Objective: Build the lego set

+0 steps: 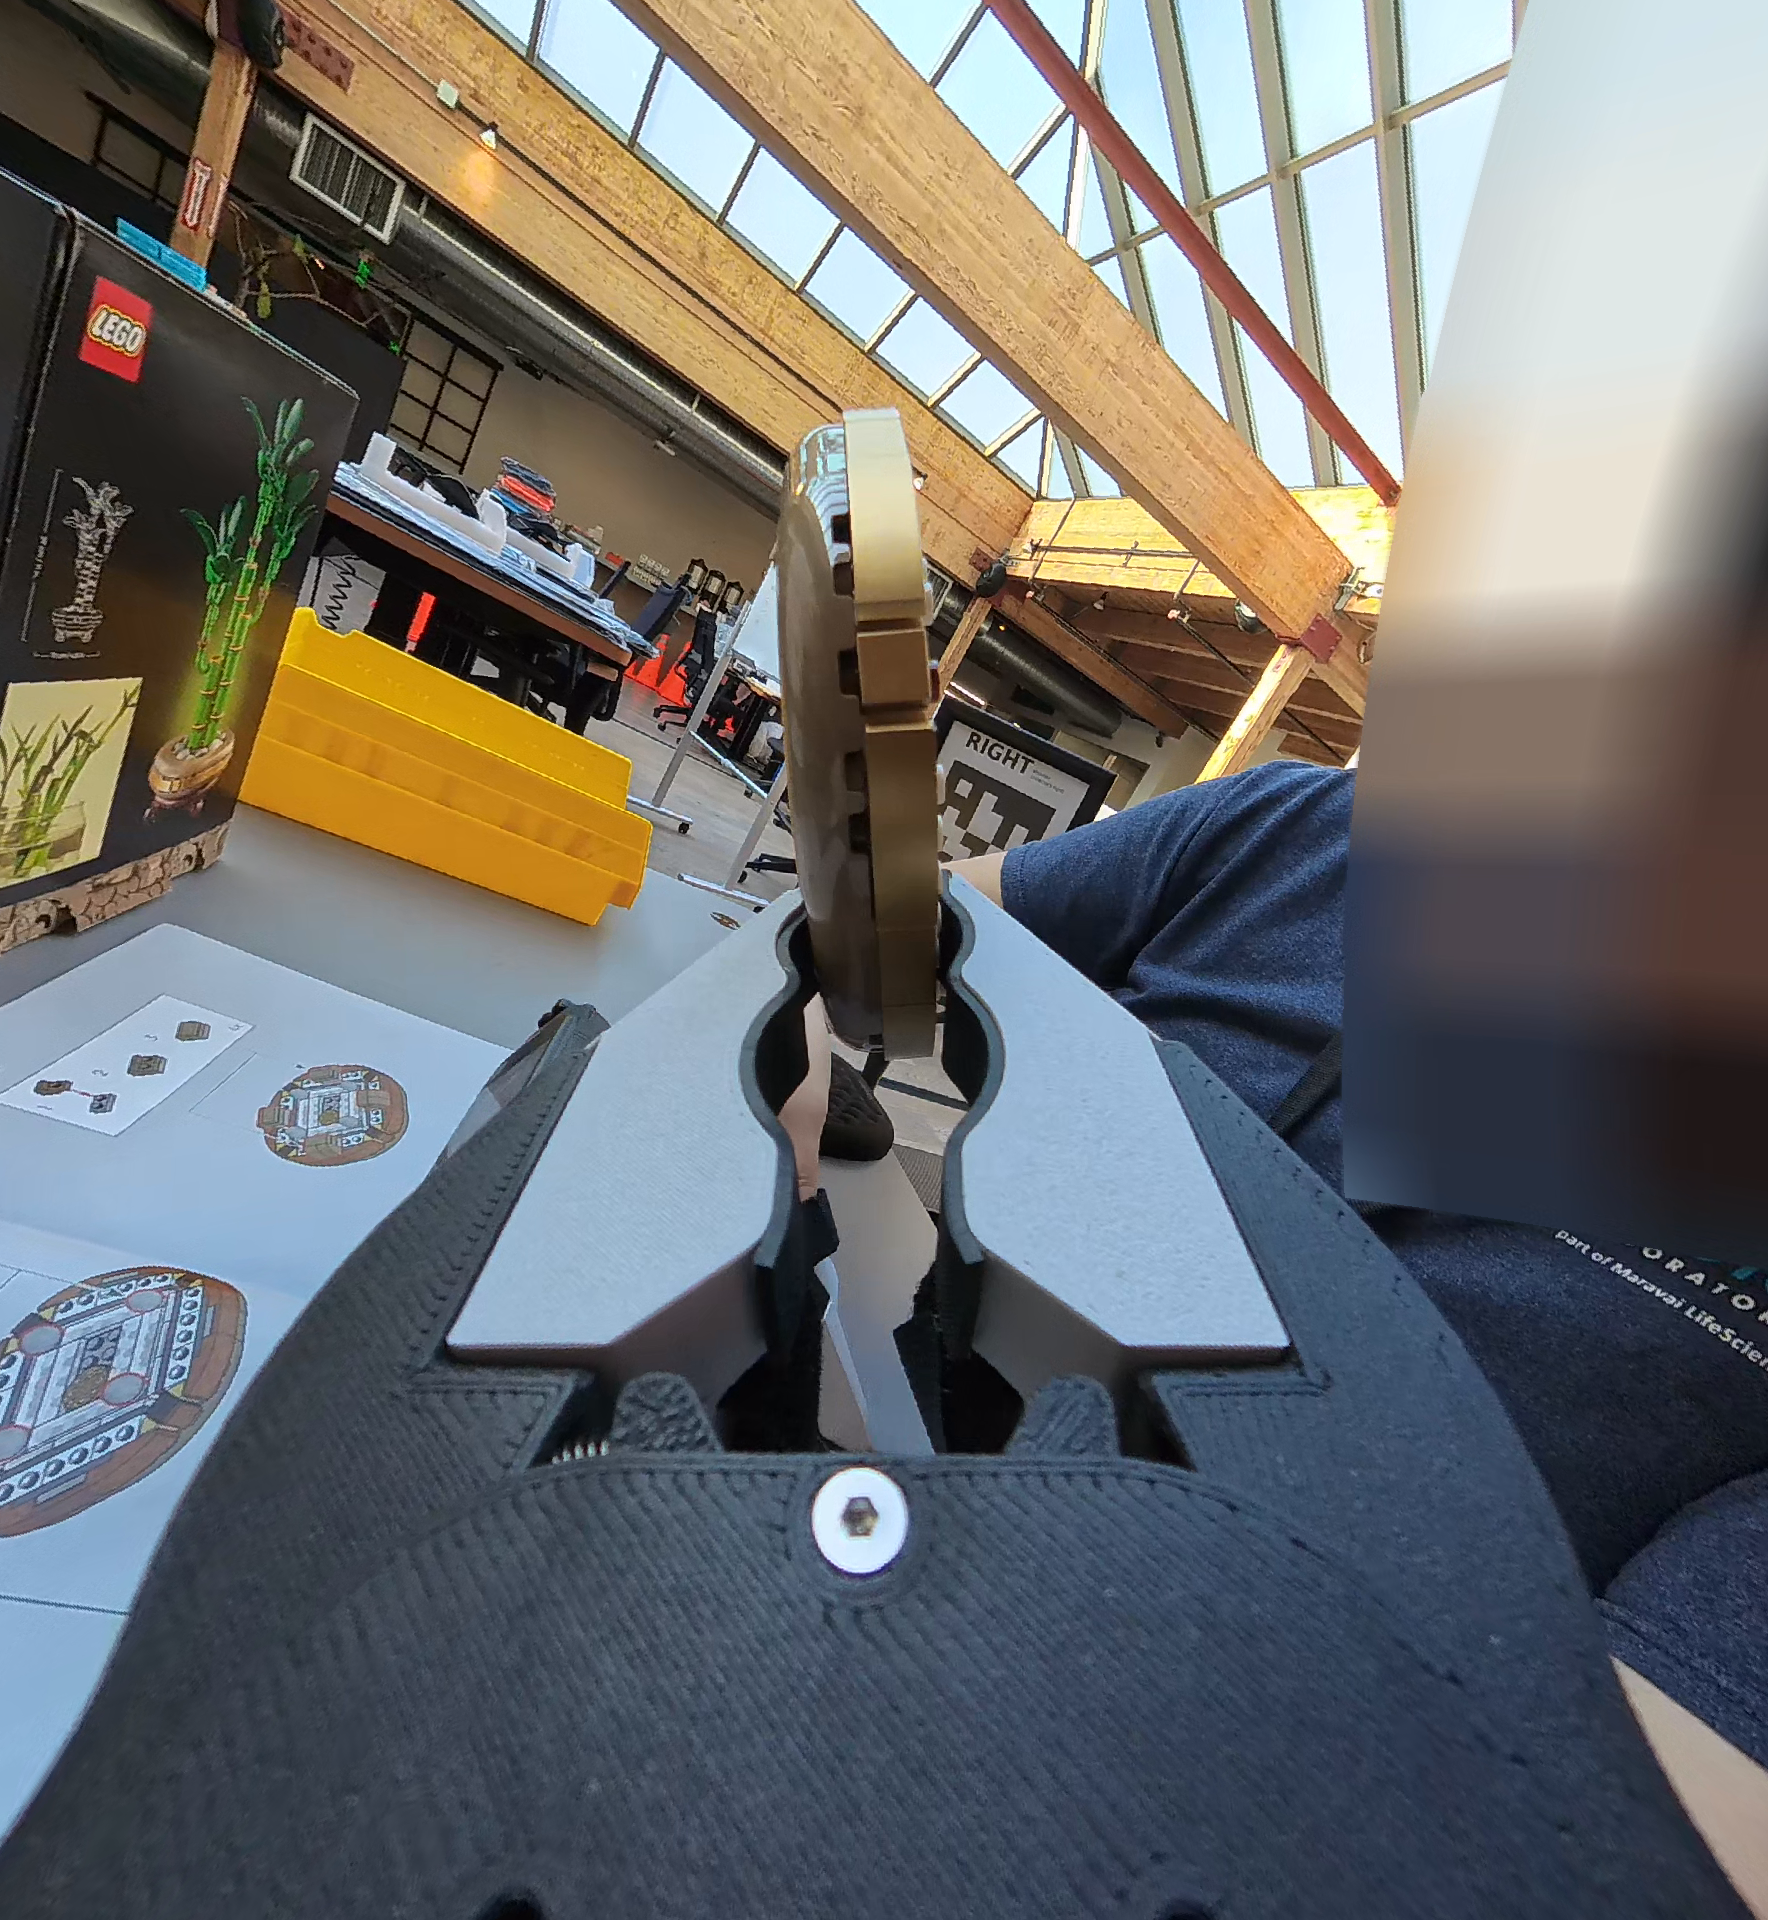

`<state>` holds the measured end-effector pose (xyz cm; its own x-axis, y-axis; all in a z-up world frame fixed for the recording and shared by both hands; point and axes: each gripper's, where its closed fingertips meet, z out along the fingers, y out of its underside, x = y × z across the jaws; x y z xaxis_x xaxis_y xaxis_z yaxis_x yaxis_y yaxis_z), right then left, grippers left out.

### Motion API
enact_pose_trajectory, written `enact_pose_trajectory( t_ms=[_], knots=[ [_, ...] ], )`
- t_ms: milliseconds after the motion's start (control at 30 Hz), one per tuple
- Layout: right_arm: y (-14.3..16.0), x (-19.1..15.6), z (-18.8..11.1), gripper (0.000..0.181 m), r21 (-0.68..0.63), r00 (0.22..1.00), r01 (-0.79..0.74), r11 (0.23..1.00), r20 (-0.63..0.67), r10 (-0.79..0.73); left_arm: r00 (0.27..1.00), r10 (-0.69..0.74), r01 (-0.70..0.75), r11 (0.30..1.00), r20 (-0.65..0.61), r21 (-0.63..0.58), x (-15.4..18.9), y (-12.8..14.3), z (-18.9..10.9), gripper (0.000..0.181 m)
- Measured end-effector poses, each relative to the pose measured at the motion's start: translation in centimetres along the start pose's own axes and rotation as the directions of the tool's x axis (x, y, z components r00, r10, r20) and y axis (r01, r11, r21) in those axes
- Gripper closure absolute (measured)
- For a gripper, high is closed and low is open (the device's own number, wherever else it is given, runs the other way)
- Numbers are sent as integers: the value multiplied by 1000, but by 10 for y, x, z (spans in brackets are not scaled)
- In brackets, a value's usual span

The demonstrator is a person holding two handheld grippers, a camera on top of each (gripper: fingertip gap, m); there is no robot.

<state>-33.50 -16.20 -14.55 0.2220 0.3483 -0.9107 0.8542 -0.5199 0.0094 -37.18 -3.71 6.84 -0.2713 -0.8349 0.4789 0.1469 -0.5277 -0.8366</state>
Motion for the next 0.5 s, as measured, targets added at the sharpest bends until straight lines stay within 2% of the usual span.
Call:
enact_pose_trajectory(
  t_ms=[100,167,200,267,333,367,433,500],
  knots=[
    [-1,1,-3,167,-31,995,85,996,-46,-86,1000,2,-2,1000,1,-1,0,0,0,162],
    [-4,2,-9,168,-29,967,216,976,-130,-218,1000,5,-5,1000,3,0,1,-1,0,162],
    [-8,5,-13,169,-19,928,310,951,-212,-307,1000,7,-7,1000,3,1,1,-1,-1,162],
    [-17,12,-22,170,-15,792,485,874,-417,-446,1000,7,-7,1000,6,4,1,-1,-1,163],
    [-10,0,-11,165,-36,675,623,781,-479,-561,1000,6,-6,1000,6,7,1,-2,-2,163],
    [-4,-1,-3,165,-58,633,651,756,-507,-585,1000,5,-5,1000,7,9,0,-2,-3,163],
    [1,16,1,164,-83,578,609,789,-634,-513,1000,1,-1,1000,8,13,0,-3,-3,163],
    [0,10,6,160,47,607,595,802,-680,-411,1000,3,-3,1000,10,14,0,-3,-4,163]
  ],
)
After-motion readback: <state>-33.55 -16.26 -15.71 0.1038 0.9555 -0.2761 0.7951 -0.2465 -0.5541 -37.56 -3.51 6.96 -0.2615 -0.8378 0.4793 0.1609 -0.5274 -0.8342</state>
